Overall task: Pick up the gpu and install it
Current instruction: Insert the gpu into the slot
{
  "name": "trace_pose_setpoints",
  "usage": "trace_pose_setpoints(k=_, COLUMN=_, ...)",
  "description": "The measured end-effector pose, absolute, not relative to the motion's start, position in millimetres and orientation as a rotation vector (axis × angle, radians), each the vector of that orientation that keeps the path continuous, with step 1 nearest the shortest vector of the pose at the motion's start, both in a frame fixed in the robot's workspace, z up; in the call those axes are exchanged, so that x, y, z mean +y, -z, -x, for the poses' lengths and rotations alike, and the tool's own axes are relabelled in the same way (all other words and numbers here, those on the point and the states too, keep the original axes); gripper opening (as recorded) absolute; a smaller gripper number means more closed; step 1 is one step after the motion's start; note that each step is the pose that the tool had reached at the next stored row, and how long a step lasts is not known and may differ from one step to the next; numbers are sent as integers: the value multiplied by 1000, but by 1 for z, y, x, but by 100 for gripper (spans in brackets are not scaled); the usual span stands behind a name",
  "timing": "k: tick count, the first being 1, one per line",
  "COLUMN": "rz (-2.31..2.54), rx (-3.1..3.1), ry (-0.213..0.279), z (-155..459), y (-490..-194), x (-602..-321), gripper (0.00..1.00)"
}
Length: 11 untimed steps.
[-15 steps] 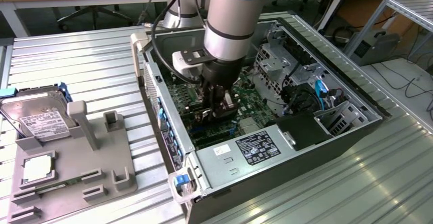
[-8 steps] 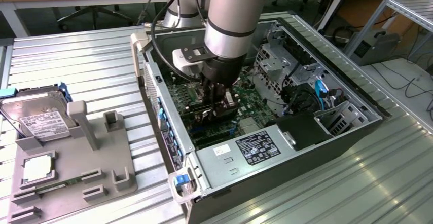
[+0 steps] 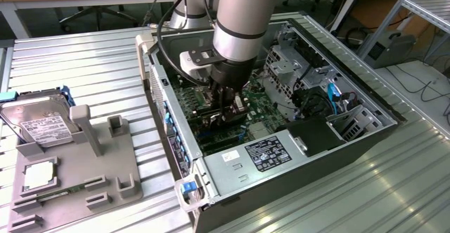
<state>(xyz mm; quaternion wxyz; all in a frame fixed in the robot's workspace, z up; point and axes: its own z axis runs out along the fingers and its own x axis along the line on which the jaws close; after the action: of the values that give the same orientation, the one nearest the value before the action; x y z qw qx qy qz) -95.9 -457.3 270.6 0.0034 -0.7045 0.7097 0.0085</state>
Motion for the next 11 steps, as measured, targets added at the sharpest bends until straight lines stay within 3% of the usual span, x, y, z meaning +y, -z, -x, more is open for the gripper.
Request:
trace_pose_setpoints(k=5, rz=2208, rx=2225, ry=-27, z=96, y=-271, x=-457, gripper=45)
trace_pose_setpoints(k=8, rz=2208, rx=2225, ry=-27, z=96, y=-271, x=-457, gripper=27)
trace_pose_setpoints(k=11, rz=2208, rx=2225, ry=-27, z=96, y=-271, x=-457, gripper=26)
